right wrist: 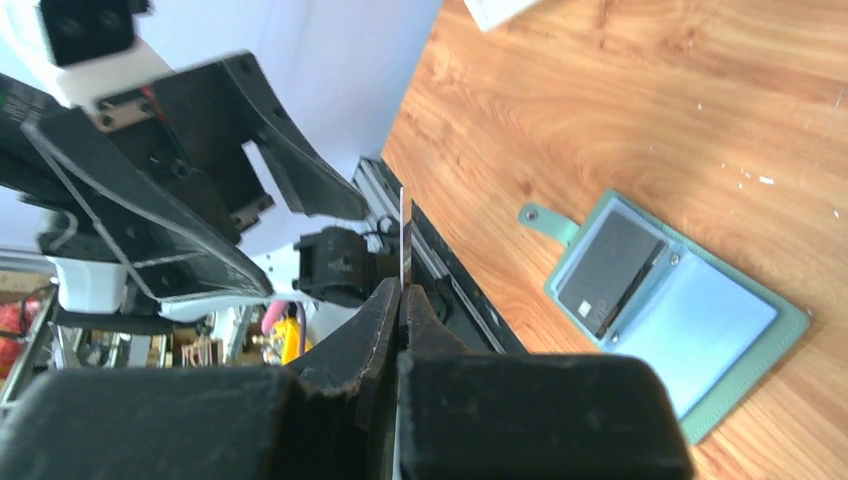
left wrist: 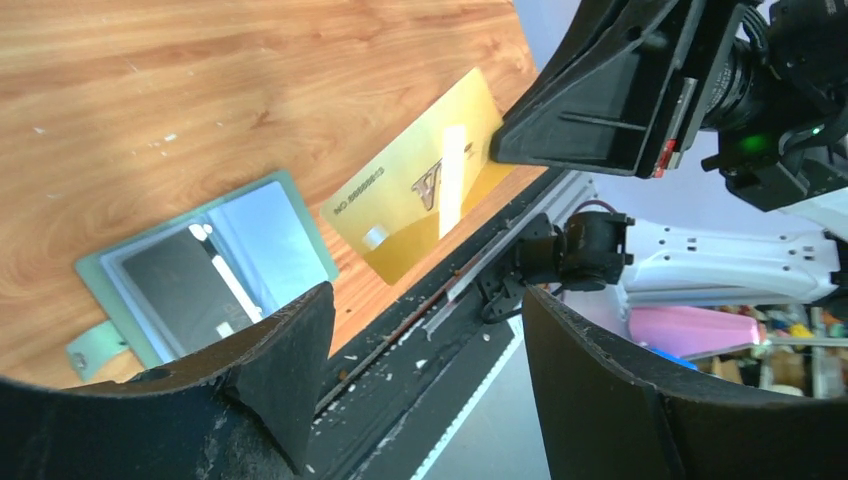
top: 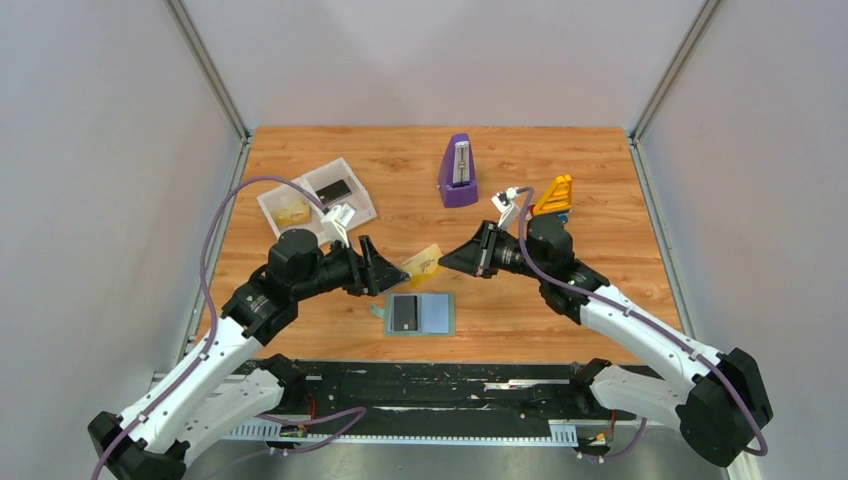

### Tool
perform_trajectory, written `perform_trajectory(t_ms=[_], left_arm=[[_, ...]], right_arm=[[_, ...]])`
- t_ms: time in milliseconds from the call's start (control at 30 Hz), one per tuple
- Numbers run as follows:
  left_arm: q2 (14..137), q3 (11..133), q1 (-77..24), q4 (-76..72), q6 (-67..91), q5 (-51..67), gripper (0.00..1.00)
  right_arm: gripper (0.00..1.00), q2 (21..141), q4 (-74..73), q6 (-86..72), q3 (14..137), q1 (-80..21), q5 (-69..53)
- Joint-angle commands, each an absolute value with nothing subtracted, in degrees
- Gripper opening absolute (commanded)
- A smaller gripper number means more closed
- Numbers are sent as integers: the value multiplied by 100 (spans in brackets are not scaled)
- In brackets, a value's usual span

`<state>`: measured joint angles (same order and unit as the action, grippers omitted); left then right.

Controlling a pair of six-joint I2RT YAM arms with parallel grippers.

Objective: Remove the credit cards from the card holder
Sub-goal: Place the credit card in the storage box.

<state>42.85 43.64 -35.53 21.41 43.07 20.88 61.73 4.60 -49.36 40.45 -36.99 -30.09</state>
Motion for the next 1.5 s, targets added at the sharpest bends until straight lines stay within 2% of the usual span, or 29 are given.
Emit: perform_trajectory(t_ms=[0,233,333,467,633,767,833,900,1033,1133,1200,1267,1367,1433,1467], left_arm=[[4360,4049,-3555,1391,4918,2368,75],[4209,3783,-3557,709,5482,2193,70],[4297,3616,-3552,219,5733,2382,64],[4447,3451,-3551,-448,6019,2532,51],[4344,3445,-3556,-522,6163,2309,17],[4354,3439,-3553,-620,6213,2227,5],[4454,3440,-3551,-771,6252,2309,3],[4568,3429,-3555,-902,6264,2421,3],[4646,3364,-3551,-1094,6222,2512,13],[4618,3354,-3551,-1041,6170,2424,35],[4638,3395,-3555,-945,6142,2395,43],[4673,3424,-3558,-927,6105,2425,46],[4753,3445,-3557,-1017,6092,2500,44],[4764,3419,-3556,-1072,6118,2536,37],[4764,3410,-3554,-1090,6122,2539,28]], right_arm=[[0,5845,1569,-5565,3737,-3700,-2515],[0,5640,2464,-5999,3253,-3709,-2742],[0,5549,2731,-6180,3011,-3709,-2808],[0,5456,3054,-6389,2720,-3709,-2833],[0,5317,3322,-6539,2398,-3709,-2848],[0,5179,3358,-6543,2283,-3709,-2821],[0,5100,3403,-6576,2231,-3708,-2820],[0,5007,3471,-6633,2149,-3709,-2780],[0,4874,3510,-6834,2027,-3700,-2667],[0,4909,3632,-6997,1945,-3700,-2708],[0,4937,3688,-7017,1913,-3700,-2741],[0,4939,3776,-7078,1854,-3700,-2734],[0,4944,3867,-7132,1790,-3699,-2733],[0,4956,3876,-7137,1761,-3701,-2725],[0,4961,3876,-7151,1747,-3705,-2720]])
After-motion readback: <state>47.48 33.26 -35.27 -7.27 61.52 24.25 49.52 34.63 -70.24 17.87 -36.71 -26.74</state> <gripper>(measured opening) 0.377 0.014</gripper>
